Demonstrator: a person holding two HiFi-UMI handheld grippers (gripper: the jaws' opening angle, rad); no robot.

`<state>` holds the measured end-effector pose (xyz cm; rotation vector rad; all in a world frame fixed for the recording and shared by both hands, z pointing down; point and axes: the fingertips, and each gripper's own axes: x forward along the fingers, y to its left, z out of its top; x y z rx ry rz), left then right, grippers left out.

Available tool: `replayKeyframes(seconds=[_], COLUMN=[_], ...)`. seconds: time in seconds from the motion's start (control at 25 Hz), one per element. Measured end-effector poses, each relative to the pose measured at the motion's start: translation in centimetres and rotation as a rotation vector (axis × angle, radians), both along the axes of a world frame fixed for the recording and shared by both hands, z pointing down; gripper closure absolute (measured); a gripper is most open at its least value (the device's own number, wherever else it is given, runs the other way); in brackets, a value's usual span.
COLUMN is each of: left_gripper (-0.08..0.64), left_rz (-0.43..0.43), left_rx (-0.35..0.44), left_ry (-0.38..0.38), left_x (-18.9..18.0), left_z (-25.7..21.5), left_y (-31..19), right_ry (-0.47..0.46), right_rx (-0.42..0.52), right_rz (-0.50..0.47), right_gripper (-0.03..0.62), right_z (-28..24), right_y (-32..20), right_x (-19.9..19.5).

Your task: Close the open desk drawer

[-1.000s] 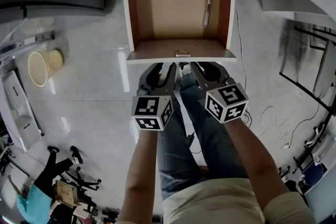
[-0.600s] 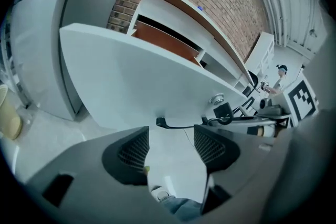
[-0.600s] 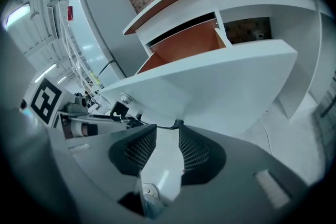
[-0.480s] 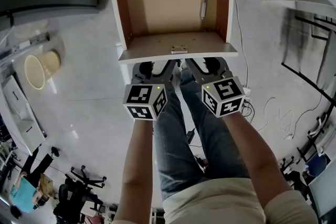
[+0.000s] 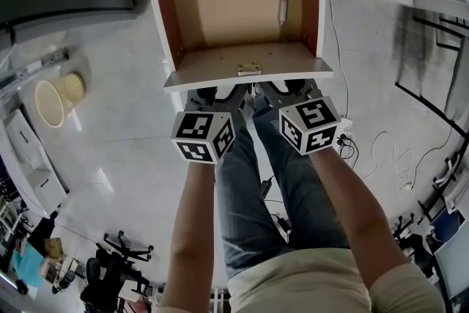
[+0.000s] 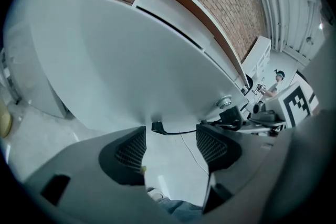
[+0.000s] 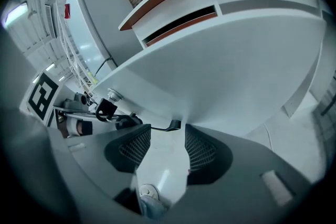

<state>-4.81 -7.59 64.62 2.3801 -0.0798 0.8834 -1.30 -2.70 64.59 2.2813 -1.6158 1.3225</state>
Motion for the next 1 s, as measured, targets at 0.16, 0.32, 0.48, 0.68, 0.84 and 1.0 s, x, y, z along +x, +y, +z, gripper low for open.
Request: replayKeyframes(seconds=[0.16,0.32,0.48,0.68,0.84,1.0], left_gripper=[0.276,0.314,0.330,0.334,0.339,0.341], left_rz=[-0.009,-0.024,-0.049,-0.040,-0.031,-0.037], left_rx=[-0.014,-0.025,-0.052,-0.056,-0.055,-0.060], left_ry=[0.008,0.001,0.000,-0.018,-0.028,-0.025], left_x=[0.3,0.4,0.4,0.3,0.4,0.4], left_z=[-0.2,-0.1,-0.3,-0.5,-0.8,-1.4], left_y=[0.0,-0.1,-0.3,-0.3,-0.3,-0.5], right_ry=[-0.010,-0.017,-0.027,-0.033,-0.038,-0.042], right_rx=[0.018,0.018,0.018,-0.001,-0.015,-0.016], right_rz=[0.002,-0.008,-0.006,-0.007,-0.007,-0.009], right_gripper=[0.416,0.419,0.423,0.423,0.423,0.423], right_z=[-0.3,-0.2,-0.5,-0.8,-1.0,-1.6], right_y=[-0.1,-0.2,-0.1,0.0,0.0,-0.2], right_x=[-0.2,-0.2,-0.1,-0.2,0.0,0.1])
